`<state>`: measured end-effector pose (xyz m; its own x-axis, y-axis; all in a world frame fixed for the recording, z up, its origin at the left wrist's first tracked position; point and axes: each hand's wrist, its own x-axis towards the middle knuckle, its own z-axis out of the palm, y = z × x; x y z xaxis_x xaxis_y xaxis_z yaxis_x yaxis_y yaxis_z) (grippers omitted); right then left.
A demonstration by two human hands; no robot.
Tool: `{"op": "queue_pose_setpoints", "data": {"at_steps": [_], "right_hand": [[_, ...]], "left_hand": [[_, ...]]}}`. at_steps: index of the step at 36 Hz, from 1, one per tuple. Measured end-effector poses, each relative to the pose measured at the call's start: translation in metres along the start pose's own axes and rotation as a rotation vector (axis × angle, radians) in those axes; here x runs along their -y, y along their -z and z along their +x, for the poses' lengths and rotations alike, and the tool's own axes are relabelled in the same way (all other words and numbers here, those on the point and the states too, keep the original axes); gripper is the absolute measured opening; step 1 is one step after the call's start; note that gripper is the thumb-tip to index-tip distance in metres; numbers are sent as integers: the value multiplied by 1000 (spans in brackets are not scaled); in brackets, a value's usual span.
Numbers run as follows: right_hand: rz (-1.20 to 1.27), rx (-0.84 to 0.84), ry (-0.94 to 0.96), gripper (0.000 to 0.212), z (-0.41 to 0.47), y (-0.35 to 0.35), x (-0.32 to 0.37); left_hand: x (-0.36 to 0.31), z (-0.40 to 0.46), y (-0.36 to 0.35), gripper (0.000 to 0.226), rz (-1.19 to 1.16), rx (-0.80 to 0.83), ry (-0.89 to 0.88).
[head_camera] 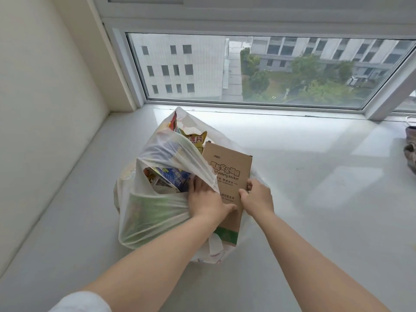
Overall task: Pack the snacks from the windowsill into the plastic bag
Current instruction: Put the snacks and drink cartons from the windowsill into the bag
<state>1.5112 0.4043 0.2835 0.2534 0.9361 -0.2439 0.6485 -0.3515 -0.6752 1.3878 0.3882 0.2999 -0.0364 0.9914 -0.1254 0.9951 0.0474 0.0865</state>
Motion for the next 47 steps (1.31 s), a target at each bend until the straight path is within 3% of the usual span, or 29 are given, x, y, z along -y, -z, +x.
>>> {"op": "queue_pose_setpoints", "data": {"at_steps": [3,6,9,11,14,17,19,20,27,29,33,35,37,42,47], "right_hand": [[64,31,22,25,0,1,-2],[120,83,45,27,-3,6,-5],[101,139,82,30,1,13,-18],[22,27,82,30,7,13,-28],[-13,-248,-71,45,16,12,-38],[-18,-108,-345,66,25,12,-43],[13,33,-435,36,29,12,-44],[70,71,-452,16,30,12,-44],[801,-77,-549,30,24,19,-44],[869,-87,-585,20,24,21,-41],[955,-95,-601,35,25,25,-26],[977,-47,-620,27,24,31,-21],[998,17,-612,5,19,37,-19],[984,263,-720,18,2,48,-17],[655,543,-703,12,-14,48,-35]], "left_hand": [[-20,-24,-19,132,-146,-92,162],[-31,-34,-37,143,-183,-54,158],[-32,-24,-36,138,-132,-24,179],[-29,-18,-38,131,-122,-45,147],[-25,-21,-38,131,-109,-53,159],[-25,-22,-39,130,-80,-102,133],[-25,-21,-40,128,-90,-88,122],[-25,-20,-39,127,-85,-81,122],[-27,-21,-31,123,-19,-17,140],[-28,-21,-29,122,-9,-10,145],[-26,-19,-25,123,-1,4,142],[-23,-18,-24,125,-9,6,140],[-20,-17,-22,125,-15,2,136],[-17,-9,-18,127,-23,-7,142],[-18,-1,-15,128,-11,8,146]]}}
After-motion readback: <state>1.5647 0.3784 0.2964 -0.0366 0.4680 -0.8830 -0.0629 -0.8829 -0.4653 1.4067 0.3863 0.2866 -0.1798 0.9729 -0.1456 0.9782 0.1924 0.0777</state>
